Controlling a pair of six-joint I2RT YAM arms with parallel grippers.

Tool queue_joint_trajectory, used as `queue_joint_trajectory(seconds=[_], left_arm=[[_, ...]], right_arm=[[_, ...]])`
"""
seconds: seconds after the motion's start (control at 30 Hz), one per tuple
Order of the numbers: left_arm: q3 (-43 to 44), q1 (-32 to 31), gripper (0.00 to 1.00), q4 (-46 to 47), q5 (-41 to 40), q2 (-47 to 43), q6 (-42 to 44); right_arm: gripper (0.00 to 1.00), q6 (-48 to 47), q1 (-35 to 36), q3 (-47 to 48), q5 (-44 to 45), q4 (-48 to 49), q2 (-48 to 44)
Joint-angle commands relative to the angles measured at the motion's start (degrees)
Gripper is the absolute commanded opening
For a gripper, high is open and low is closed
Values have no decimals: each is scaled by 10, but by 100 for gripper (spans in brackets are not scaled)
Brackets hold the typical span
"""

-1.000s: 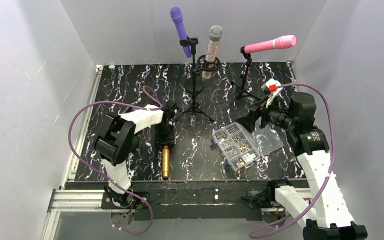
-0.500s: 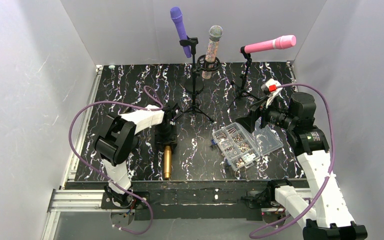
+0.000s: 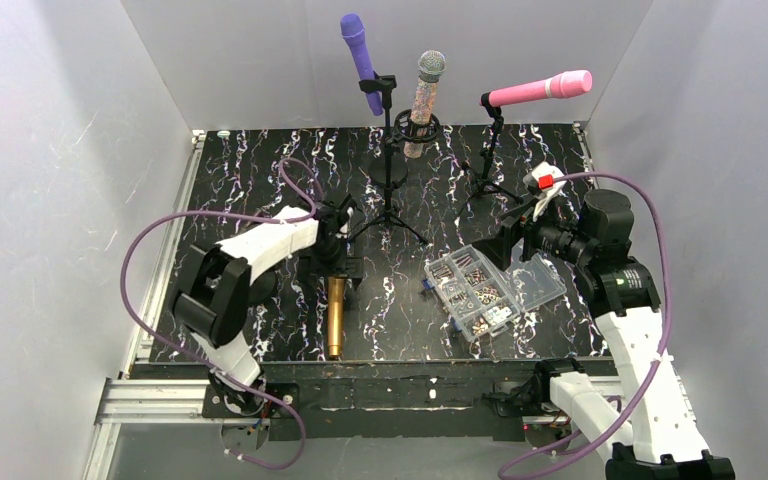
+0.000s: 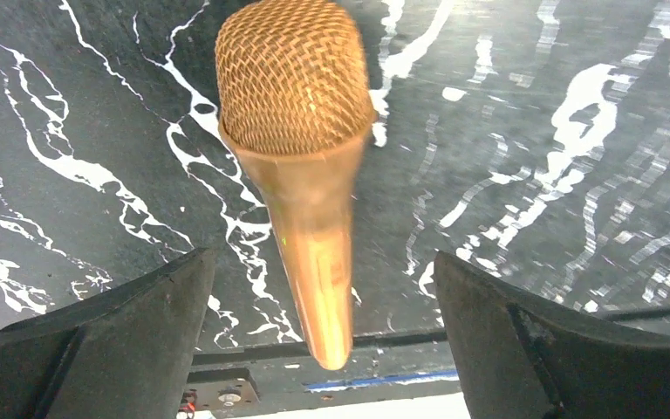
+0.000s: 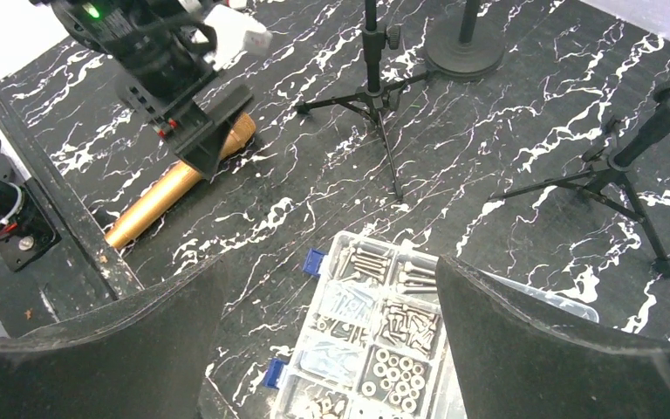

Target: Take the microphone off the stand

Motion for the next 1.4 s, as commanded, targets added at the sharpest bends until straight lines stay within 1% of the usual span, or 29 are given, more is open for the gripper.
queue_joint_trajectory(seconds=[0.0, 0.1, 0.2, 0.27, 0.33, 0.37, 0.4, 0.5, 0.63, 0.73, 0.83, 0.97, 1.17, 1.37], left_arm=[[45, 0, 98, -78, 40, -74, 49], [103, 0, 98, -95, 96, -97, 85], [170, 0, 98, -127, 119, -118, 151], [210, 1, 98, -152, 94, -139, 205], [260, 2, 98, -199, 55, -151, 272], [287, 6, 98, -226, 40, -154, 292], [312, 13, 98, -254, 28, -154, 332], [371, 46, 98, -325, 8, -158, 386], [388, 115, 98, -364, 1, -171, 426], [400, 152, 98, -390, -22, -157, 463], [403, 185, 98, -405, -11, -141, 474], [387, 206, 98, -387, -8, -125, 470], [359, 218, 98, -347, -28, -105, 460], [337, 243, 96, -339, -32, -79, 466]], right_arm=[[96, -19, -3, -3, 7, -3, -11], [96, -24, -3, -3, 10, -5, -13], [96, -28, -3, -2, 14, -8, -12], [96, -31, -3, -3, 15, -11, -16], [96, -34, -3, -7, 18, -15, -20], [96, -36, -3, -9, 19, -15, -22], [96, -37, -2, -11, 20, -17, -23], [96, -37, -3, -19, 15, -10, -29], [96, -32, -3, -23, 11, 0, -30], [96, -31, -3, -28, 9, 5, -29], [97, -30, -3, -31, 7, 7, -27], [97, -26, -3, -35, 3, 12, -28], [97, -27, -3, -43, 6, 8, -40], [97, -27, -3, -44, 5, 8, -46]])
